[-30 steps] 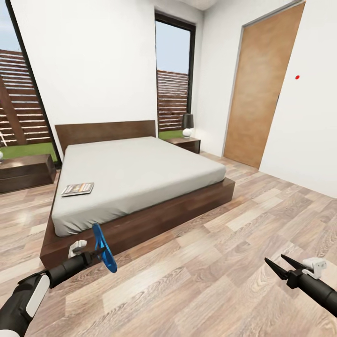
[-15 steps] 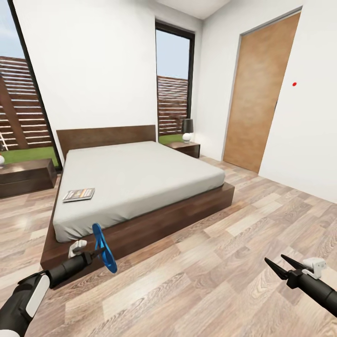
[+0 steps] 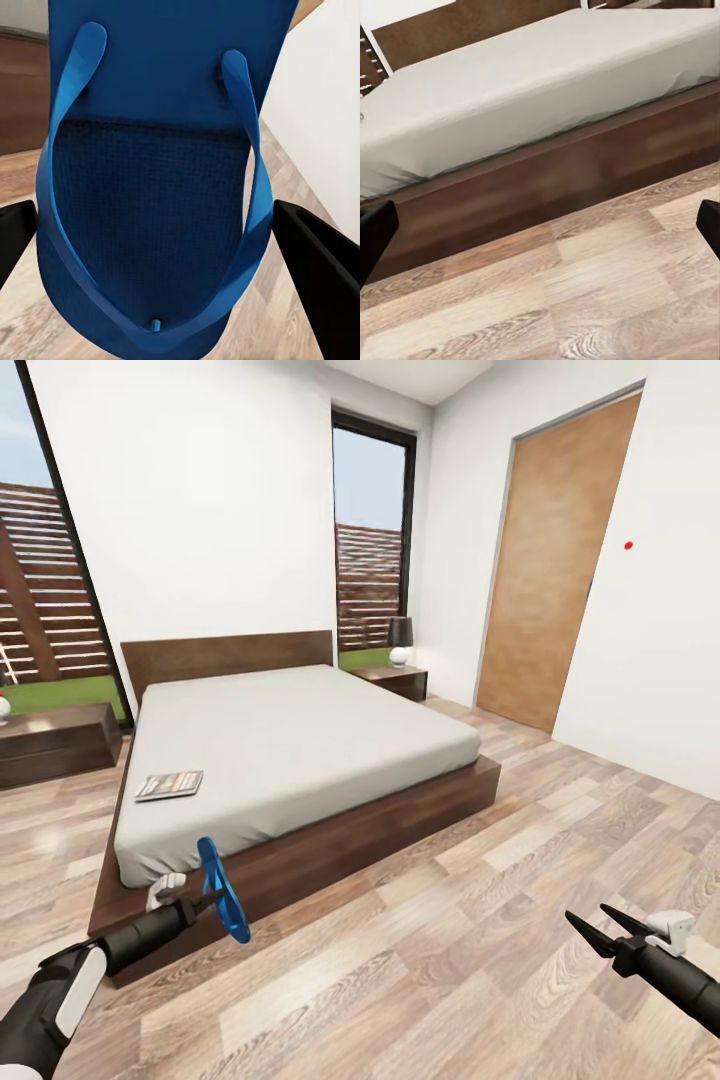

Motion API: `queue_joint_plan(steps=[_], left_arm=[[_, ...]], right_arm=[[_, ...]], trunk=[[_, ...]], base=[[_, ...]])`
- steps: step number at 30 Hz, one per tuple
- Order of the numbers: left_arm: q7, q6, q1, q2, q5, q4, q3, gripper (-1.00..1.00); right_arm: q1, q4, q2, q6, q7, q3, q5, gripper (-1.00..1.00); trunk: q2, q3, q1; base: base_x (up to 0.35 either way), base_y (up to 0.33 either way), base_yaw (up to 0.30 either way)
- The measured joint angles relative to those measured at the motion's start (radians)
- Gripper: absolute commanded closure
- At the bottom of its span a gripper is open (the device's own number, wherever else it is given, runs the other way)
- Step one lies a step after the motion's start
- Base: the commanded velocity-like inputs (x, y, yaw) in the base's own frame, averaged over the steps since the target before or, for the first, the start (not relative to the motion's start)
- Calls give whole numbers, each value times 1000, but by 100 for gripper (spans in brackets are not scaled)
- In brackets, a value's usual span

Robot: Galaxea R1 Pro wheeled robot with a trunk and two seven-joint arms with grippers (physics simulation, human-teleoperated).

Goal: In the bedroom, move the book from the bed onto either nightstand, and place the two sandals side by side next to the bed.

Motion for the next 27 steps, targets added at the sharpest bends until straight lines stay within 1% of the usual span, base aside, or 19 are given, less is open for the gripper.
queue_joint_plan(steps=[2,4,6,7,9,10,11,12,13,14,15,16,18,19,21,22,25,27], left_arm=[[6,-4,0,-3,-3,1,-5,100],[10,-8,0,-5,-6,1,-9,100],[13,-12,1,-7,-20,7,-12,100],[16,-15,1,-7,-42,18,-15,100],[23,-54,2,-8,-135,94,-25,100],[26,-92,2,-11,-186,147,-28,100],[30,-144,2,-15,-231,200,-30,100],[36,-203,2,-18,-267,249,-31,100],[46,-259,2,-20,-294,290,-31,100],[62,-303,2,-23,-311,325,-33,100],[102,-344,2,-32,-328,371,-36,100],[130,-363,2,-36,-332,397,-36,100],[167,-386,2,-41,-337,429,-37,100],[195,-417,2,-43,-342,467,-39,100],[208,-453,2,-45,-345,523,-42,100],[210,-462,2,-45,-345,535,-41,100],[212,-532,2,-46,-391,618,-61,100],[210,-569,2,-46,-408,644,-63,100]], right_arm=[[0,6,1,-2,-2,0,3,-100],[0,35,1,-9,-6,1,7,-100],[0,117,1,-15,-7,3,10,-100],[0,158,1,-18,-8,3,11,-100],[0,281,1,-39,-9,5,12,-100],[0,352,1,-63,-10,6,12,-100],[0,423,1,-99,-10,6,12,-100],[0,484,1,-133,-10,6,11,-100],[0,530,1,-159,-10,6,9,-100],[0,563,1,-177,-10,6,8,-100],[0,592,1,-192,-10,7,7,-100],[0,603,1,-198,-10,8,6,-100],[0,613,1,-203,-10,8,6,-100],[0,619,1,-207,-9,9,5,-100],[0,622,1,-209,-9,9,5,-100],[0,623,1,-209,-9,9,5,-100],[0,625,1,-210,-10,9,5,-100],[0,627,1,-211,-10,8,5,-100]], trunk=[[14,6,-8],[28,13,-15],[42,19,-23],[49,22,-27],[63,28,-34],[70,31,-38],[77,34,-42],[84,37,-46],[91,40,-50],[98,44,-54],[105,47,-57],[112,50,-61],[126,56,-69],[133,59,-73],[147,66,-80],[154,69,-84],[175,78,-96],[189,85,-104]], base=[[0,0,0],[0,0,0],[0,0,0],[0,0,0],[0,0,0],[0,0,0],[0,0,0],[0,0,0],[0,0,0],[0,0,0],[0,0,0],[0,0,0],[0,0,0],[0,0,0],[0,0,0],[0,0,0],[0,0,0],[0,0,0]])
